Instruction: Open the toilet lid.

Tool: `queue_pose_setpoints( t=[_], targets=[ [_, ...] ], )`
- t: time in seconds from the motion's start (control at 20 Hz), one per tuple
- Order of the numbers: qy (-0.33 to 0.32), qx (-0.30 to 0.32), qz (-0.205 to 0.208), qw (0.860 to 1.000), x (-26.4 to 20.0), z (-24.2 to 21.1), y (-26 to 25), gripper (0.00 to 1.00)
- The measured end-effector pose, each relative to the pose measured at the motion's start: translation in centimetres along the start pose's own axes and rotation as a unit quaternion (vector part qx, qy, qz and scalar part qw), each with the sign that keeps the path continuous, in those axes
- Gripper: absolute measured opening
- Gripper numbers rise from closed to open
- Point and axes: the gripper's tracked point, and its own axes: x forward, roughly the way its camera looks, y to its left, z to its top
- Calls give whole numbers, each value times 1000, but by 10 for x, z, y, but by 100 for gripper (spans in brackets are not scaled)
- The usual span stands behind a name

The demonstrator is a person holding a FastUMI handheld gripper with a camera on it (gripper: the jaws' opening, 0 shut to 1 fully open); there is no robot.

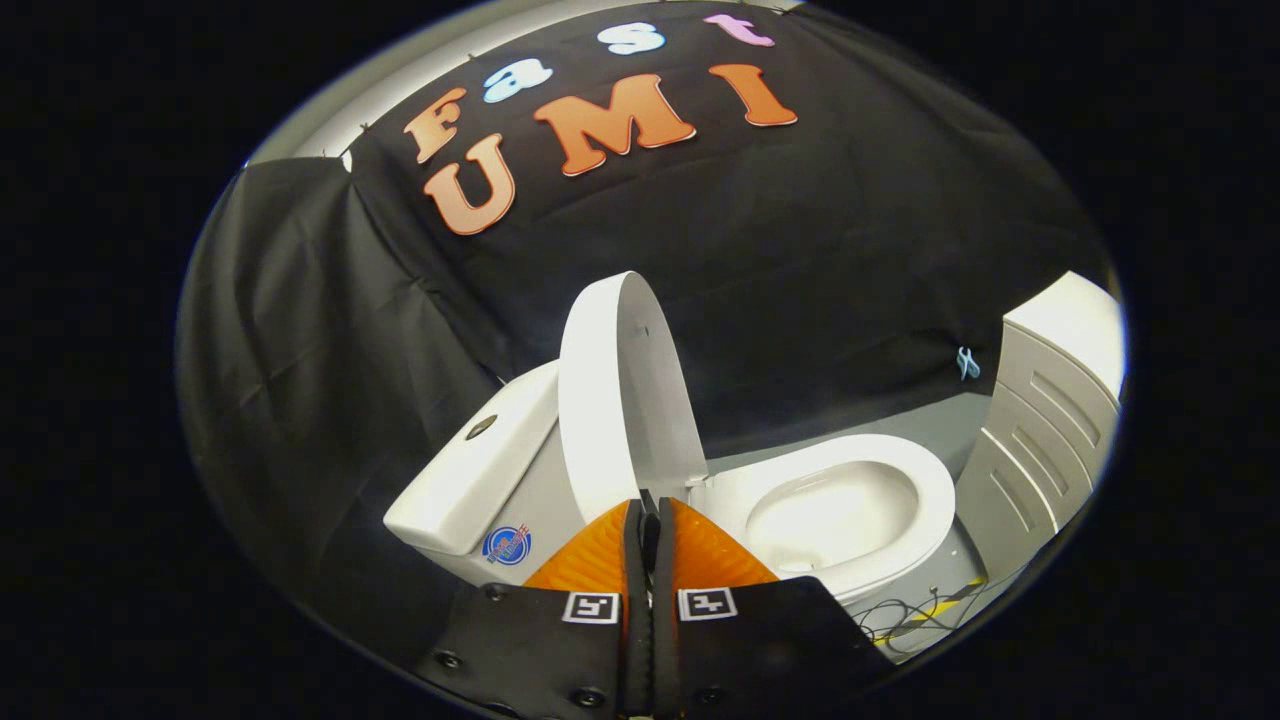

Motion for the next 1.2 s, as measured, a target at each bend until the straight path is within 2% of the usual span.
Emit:
queue_pose_setpoints(
  t=[0.6, 1.2],
  targets=[
    [-8, -92, -16, 996, 11, -16, 55, 8],
    [-13, -141, -15, 990, 20, -31, 89, 8]
  ],
)
